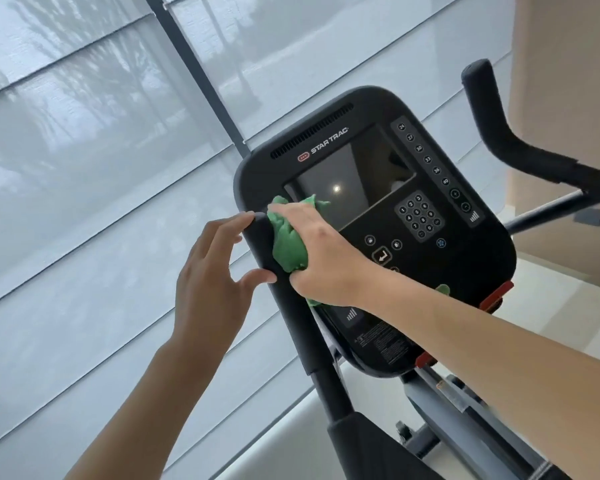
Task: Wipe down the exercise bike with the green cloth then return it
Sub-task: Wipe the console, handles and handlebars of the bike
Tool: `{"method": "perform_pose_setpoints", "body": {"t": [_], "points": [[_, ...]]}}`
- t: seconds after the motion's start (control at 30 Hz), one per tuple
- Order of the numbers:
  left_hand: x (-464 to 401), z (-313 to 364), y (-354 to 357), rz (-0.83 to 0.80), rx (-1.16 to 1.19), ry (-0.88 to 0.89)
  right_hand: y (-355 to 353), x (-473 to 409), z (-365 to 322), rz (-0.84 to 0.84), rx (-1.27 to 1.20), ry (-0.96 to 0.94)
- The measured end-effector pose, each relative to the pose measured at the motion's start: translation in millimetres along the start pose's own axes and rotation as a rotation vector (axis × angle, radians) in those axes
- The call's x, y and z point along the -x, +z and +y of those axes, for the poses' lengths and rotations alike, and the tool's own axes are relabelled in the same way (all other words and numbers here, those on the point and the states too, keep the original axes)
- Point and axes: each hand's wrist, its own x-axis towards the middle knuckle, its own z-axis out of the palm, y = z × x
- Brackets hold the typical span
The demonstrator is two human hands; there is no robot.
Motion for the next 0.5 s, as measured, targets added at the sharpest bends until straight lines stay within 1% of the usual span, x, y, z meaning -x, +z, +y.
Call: {"method": "perform_pose_setpoints", "body": {"t": [0.07, 0.2, 0.33, 0.4, 0.5], "points": [[0, 1, 1, 0.008, -0.012, -0.014, 10, 3, 2, -0.025, -0.094, -0.028], [-1, 3, 2, 0.007, -0.016, -0.025, 23, 18, 12, 0.019, -0.179, -0.010], [-1, 6, 2, 0.014, -0.020, -0.030, 41, 36, 12, 0.117, -0.046, -0.002], [-2, 7, 1, 0.008, -0.001, -0.047, 43, 46, 15, 0.091, 0.014, 0.035], [-2, 7, 0, 0.011, 0.030, -0.055, 43, 64, 22, 0.002, 0.057, 0.129]]}}
